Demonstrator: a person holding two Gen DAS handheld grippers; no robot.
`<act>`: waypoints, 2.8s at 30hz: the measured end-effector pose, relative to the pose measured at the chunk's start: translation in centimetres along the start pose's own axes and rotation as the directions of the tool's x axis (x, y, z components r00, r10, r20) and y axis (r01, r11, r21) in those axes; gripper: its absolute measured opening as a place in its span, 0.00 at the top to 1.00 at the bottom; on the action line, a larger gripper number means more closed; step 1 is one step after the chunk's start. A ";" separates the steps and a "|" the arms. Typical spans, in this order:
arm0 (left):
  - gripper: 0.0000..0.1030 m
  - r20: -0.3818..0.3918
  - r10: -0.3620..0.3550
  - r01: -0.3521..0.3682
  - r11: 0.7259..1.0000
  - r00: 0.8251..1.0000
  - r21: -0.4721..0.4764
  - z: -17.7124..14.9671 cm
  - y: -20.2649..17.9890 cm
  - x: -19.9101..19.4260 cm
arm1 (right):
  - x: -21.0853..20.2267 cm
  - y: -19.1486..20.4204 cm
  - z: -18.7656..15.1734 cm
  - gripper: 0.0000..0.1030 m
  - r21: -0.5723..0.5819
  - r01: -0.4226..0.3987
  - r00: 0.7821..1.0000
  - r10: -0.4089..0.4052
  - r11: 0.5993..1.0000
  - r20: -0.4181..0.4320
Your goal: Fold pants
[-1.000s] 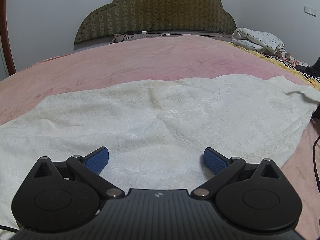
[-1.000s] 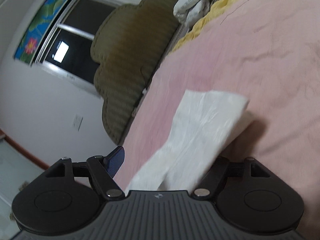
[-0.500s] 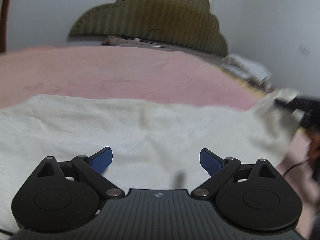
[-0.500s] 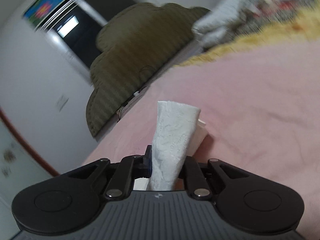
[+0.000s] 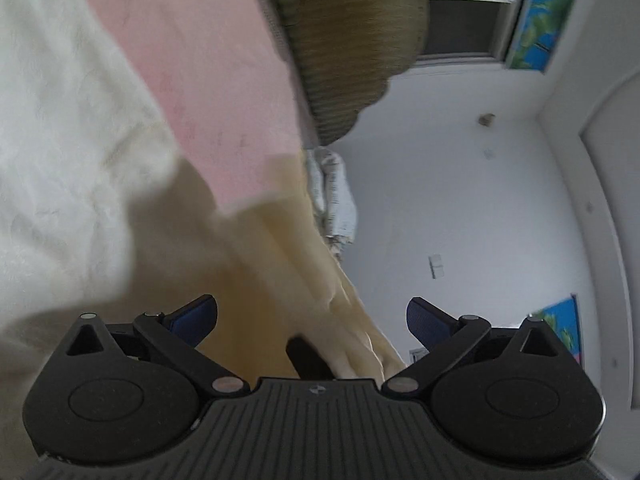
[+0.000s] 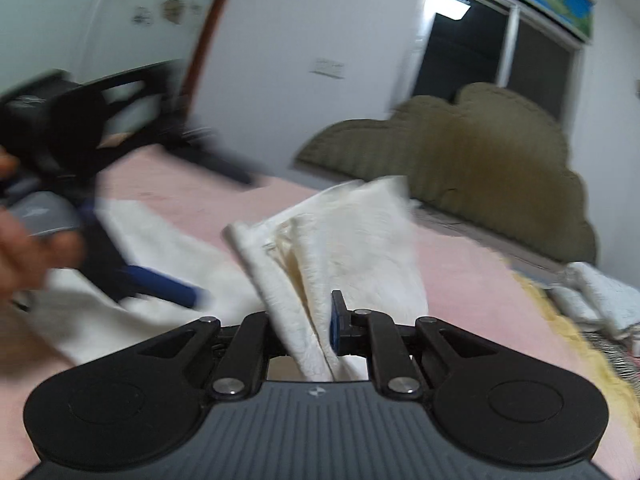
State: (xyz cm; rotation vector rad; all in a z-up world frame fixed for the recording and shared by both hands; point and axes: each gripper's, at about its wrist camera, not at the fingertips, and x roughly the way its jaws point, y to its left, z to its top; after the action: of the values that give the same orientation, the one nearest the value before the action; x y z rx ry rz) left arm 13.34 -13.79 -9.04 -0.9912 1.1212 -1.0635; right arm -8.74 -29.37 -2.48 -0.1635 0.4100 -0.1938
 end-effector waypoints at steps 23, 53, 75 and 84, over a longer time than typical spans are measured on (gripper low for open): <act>0.95 0.360 0.364 -0.512 0.609 0.859 0.606 -1.6 -8.2 -3.3 | 3.1 9.3 0.5 0.78 -0.339 -0.063 0.997 0.043 0.939 -0.066; 0.50 0.587 0.550 -0.803 0.367 0.594 0.469 1.3 -6.9 -10.9 | 5.4 14.4 1.8 0.57 -0.285 -0.300 0.954 0.279 0.910 -0.112; 0.05 0.744 0.514 -0.736 -0.279 0.428 0.616 -3.9 -4.4 -3.1 | 0.5 -1.7 -1.4 0.39 0.050 -0.199 0.916 0.204 0.979 -0.347; 0.06 0.622 0.567 -0.660 -0.174 0.540 0.731 -5.2 -4.8 -1.4 | 7.2 -4.1 4.1 0.39 0.178 -0.193 0.965 0.220 0.965 -0.143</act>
State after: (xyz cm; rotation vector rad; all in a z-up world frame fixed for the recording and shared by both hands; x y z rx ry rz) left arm 7.44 -13.80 -4.96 0.6291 0.4517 -0.5795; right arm -1.23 -34.45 -0.74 0.0567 0.5670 -0.0332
